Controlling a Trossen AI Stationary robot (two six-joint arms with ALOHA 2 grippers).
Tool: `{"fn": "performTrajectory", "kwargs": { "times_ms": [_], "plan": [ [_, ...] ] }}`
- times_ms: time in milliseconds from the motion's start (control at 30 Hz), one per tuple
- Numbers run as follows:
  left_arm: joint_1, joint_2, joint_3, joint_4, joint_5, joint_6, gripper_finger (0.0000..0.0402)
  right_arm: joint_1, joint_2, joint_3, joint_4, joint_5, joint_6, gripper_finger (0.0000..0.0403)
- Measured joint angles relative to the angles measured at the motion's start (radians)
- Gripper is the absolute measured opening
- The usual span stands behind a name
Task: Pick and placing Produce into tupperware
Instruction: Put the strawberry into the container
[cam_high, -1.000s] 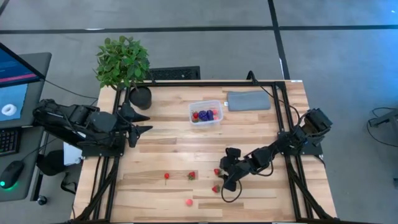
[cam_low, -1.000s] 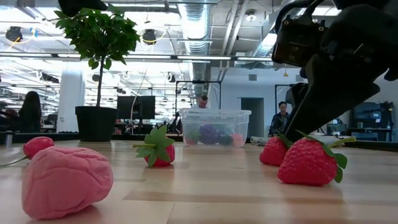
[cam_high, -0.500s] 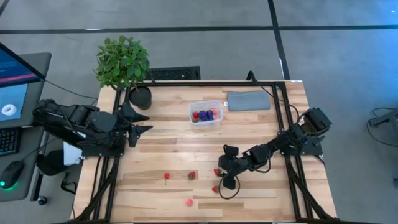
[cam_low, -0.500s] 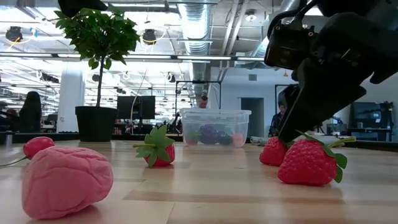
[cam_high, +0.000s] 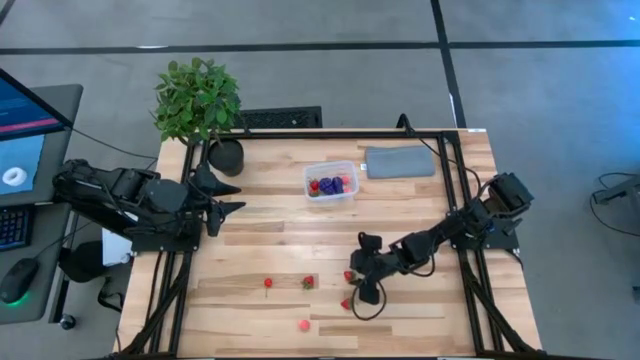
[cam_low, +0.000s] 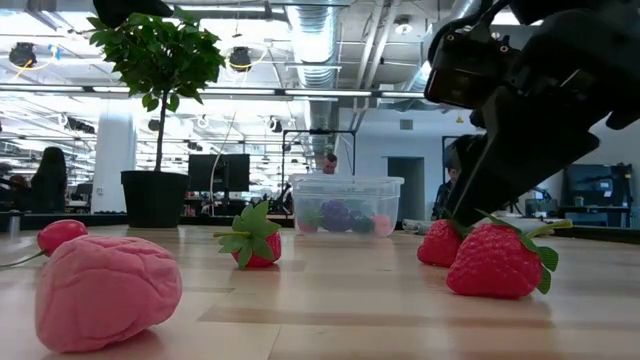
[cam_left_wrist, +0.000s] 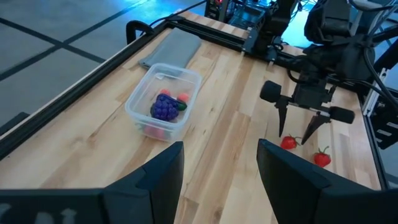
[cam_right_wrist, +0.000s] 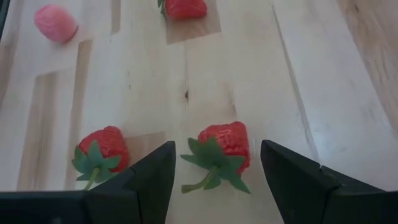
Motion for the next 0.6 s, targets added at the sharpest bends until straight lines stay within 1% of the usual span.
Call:
{"fn": "performTrajectory", "kwargs": {
  "times_ms": [600],
  "plan": [
    [0.000,0.000,0.000,0.001,0.000,-0.002,0.0193,-0.014,0.000,0.015,-0.029,-0.004,-0.048,0.0261]
  ]
}}
